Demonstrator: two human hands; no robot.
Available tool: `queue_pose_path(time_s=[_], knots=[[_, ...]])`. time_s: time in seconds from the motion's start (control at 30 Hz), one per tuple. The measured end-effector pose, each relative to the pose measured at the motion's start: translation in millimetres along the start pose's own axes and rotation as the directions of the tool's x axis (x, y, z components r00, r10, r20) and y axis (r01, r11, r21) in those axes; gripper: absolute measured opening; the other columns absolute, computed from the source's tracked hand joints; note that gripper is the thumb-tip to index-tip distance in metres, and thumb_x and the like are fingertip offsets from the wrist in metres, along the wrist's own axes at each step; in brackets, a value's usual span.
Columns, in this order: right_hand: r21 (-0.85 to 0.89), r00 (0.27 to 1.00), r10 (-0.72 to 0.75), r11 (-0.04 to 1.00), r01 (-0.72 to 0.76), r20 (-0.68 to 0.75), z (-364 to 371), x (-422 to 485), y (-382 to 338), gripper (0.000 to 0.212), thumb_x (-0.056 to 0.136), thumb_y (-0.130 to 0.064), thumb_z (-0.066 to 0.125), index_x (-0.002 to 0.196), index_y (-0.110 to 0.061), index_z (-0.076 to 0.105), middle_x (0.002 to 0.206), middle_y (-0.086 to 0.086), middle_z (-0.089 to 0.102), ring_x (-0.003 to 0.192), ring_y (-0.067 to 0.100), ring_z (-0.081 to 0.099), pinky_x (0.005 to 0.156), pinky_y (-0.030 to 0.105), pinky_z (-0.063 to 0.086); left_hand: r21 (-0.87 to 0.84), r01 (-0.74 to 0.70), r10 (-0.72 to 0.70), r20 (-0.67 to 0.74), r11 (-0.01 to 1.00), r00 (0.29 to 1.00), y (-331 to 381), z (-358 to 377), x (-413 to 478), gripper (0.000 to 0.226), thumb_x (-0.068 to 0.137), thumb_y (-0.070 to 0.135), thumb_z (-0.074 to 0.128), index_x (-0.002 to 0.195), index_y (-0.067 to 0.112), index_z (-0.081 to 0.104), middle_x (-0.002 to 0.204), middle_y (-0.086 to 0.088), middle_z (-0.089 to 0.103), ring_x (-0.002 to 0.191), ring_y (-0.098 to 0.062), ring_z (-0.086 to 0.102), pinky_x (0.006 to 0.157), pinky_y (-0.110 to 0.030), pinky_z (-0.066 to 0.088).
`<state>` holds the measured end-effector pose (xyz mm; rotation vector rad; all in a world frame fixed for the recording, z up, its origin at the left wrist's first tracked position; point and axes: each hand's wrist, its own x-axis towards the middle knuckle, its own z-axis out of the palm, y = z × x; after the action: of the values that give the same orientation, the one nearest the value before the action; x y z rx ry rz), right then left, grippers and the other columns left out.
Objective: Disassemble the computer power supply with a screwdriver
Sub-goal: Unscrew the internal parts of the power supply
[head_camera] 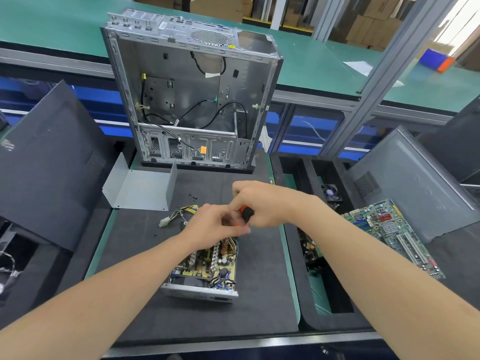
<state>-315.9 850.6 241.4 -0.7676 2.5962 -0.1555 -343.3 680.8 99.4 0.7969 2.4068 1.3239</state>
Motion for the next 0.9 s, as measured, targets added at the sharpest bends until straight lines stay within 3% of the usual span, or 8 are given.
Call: queue_pose_path(time_s=[0.13,0.23,0.37,0.47,0.6,0.7,0.8,0.9], knots=[[-0.066,0.909,0.348,0.926,-0.372,-0.23,18.2,2.0,-16.8,0.035,0.094,-0.056,0.053,0.094,-0.021,0.052,0.081,-0.002,0.05,0.073,0.023,0.053,0.056,0.033,0.043,0.025,0.012,-0.012,0.001,1.0,1.0,-0.2,0.7,1.7,0.035,0.067,0.076,0.07,0.076,0.042,0.072,0.069,0.02,0.072,0.063,-0.004,0.062,0.063,-0.033,0.049],[-0.138,0.754,0.54,0.772,-0.621,-0.374,29.7,13.9,-32.6,0.053,0.103,-0.059,0.038,0.077,-0.013,0.041,0.066,0.001,0.037,0.061,0.027,0.048,0.052,0.031,0.03,0.045,0.036,-0.036,0.001,0.998,0.999,0.5,1.0,1.5,0.038,0.062,0.081,0.069,0.071,0.044,0.072,0.074,0.027,0.073,0.072,0.001,0.07,0.072,-0.035,0.058],[-0.051,0.864,0.449,0.881,-0.471,-0.229,22.3,14.9,-24.2,0.014,0.1,-0.029,0.052,0.093,-0.019,0.046,0.08,0.004,0.051,0.075,0.033,0.056,0.059,0.034,0.039,0.035,-0.016,0.016,0.009,0.999,1.0,-1.0,1.2,0.4,0.027,0.074,0.072,0.078,0.083,0.048,0.069,0.078,0.023,0.074,0.076,0.002,0.071,0.073,-0.034,0.058],[-0.015,0.965,0.241,0.97,-0.244,-0.105,10.8,5.7,-13.5,0.011,0.09,-0.019,0.063,0.089,-0.025,0.054,0.09,-0.004,0.049,0.079,0.018,0.054,0.06,0.032,0.041,0.041,-0.001,0.001,-0.001,0.999,1.0,-2.1,0.0,1.2,0.034,0.073,0.071,0.078,0.084,0.039,0.071,0.079,0.026,0.074,0.078,0.005,0.071,0.074,-0.029,0.056],[-0.05,0.997,0.061,0.997,-0.062,-0.038,7.0,2.6,-5.8,0.017,0.078,-0.005,0.071,0.077,-0.021,0.068,0.091,-0.006,0.043,0.084,0.012,0.046,0.06,0.02,0.03,0.023,-0.028,0.027,0.023,0.999,0.999,0.3,-0.5,-0.5,0.027,0.07,0.071,0.078,0.08,0.046,0.073,0.078,0.023,0.076,0.078,0.002,0.073,0.071,-0.021,0.053],[0.007,0.988,0.105,0.994,-0.105,-0.115,12.2,-0.3,-8.0,0.021,0.082,-0.022,0.072,0.101,-0.021,0.063,0.095,-0.004,0.047,0.082,0.012,0.05,0.062,0.024,0.039,0.036,-0.001,0.002,-0.01,0.999,1.0,2.3,-0.6,1.0,0.032,0.064,0.075,0.072,0.075,0.045,0.07,0.073,0.028,0.073,0.071,0.004,0.068,0.063,-0.015,0.047],[-0.1,0.91,0.326,0.927,-0.36,-0.257,20.3,2.5,-21.2,0.027,0.094,-0.044,0.055,0.094,-0.018,0.048,0.08,0.0,0.045,0.068,0.026,0.052,0.052,0.032,0.037,0.081,-0.059,0.059,0.001,0.995,0.998,4.2,-1.0,2.2,0.018,0.068,0.069,0.07,0.078,0.054,0.07,0.071,0.021,0.072,0.062,-0.004,0.057,0.06,-0.025,0.044],[-0.113,0.877,0.395,0.892,-0.437,-0.272,25.6,8.6,-29.4,0.02,0.102,-0.029,0.051,0.088,-0.014,0.05,0.072,0.002,0.039,0.065,0.032,0.05,0.047,0.028,0.025,0.131,-0.122,0.114,0.067,0.984,0.991,2.3,-4.5,0.2,0.02,0.075,0.054,0.083,0.083,0.062,0.067,0.077,0.03,0.072,0.073,0.003,0.065,0.06,-0.015,0.043]])
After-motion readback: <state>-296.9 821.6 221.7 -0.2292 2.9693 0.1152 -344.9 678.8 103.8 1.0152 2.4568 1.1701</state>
